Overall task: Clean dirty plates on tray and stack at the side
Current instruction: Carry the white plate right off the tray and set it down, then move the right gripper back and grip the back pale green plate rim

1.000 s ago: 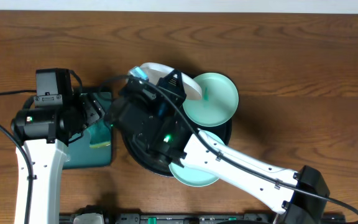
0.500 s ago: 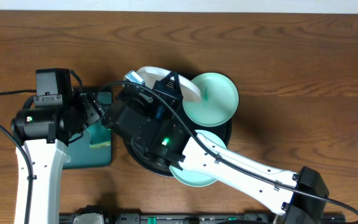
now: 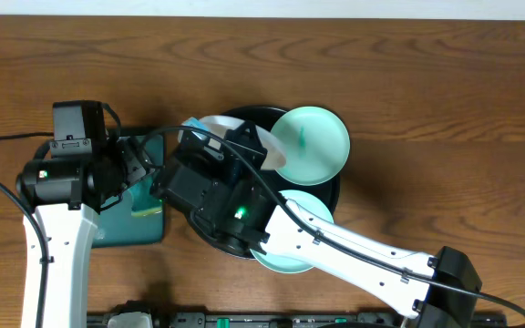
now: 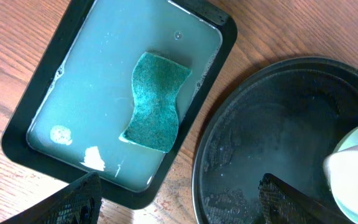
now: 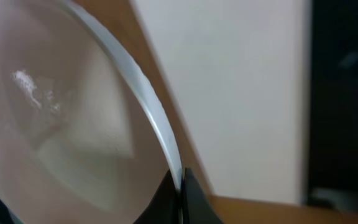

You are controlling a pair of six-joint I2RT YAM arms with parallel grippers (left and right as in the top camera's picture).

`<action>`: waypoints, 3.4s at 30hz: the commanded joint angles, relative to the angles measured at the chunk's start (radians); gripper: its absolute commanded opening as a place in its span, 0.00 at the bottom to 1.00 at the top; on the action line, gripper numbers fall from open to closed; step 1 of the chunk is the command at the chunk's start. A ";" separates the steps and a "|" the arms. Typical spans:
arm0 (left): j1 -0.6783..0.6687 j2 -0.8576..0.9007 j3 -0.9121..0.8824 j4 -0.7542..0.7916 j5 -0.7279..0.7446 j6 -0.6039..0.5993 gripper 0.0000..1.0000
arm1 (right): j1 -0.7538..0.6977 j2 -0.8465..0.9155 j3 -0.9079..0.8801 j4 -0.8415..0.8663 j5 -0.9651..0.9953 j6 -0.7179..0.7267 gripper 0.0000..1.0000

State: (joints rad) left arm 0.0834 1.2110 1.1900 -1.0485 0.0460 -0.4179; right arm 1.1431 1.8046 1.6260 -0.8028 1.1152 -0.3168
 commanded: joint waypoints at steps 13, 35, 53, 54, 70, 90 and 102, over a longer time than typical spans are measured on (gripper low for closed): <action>0.001 0.004 0.006 -0.006 -0.012 0.006 0.81 | -0.673 -0.012 0.008 -0.069 -1.302 0.740 0.01; 0.001 0.004 0.006 -0.005 -0.012 0.006 0.81 | -1.628 0.086 0.006 -0.195 -1.330 0.785 0.01; 0.000 0.005 0.006 -0.001 -0.012 0.006 0.81 | -1.633 0.328 0.006 -0.235 -1.243 0.711 0.17; 0.001 0.005 0.006 -0.002 -0.012 0.006 0.81 | -1.633 0.325 0.006 -0.244 -1.243 0.711 0.25; 0.000 0.005 0.006 -0.004 -0.012 0.006 0.81 | -1.496 -0.095 0.007 -0.241 -1.347 0.516 0.36; 0.000 0.005 0.006 -0.006 -0.012 0.006 0.81 | -1.094 0.169 0.006 -0.205 -1.524 0.273 0.98; 0.000 0.005 0.006 -0.006 -0.012 0.006 0.81 | -0.999 0.316 0.006 -0.129 -1.461 0.405 0.47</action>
State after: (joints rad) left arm 0.0834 1.2121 1.1900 -1.0504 0.0460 -0.4179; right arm 0.1333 2.1201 1.6283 -0.9386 -0.3878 0.0303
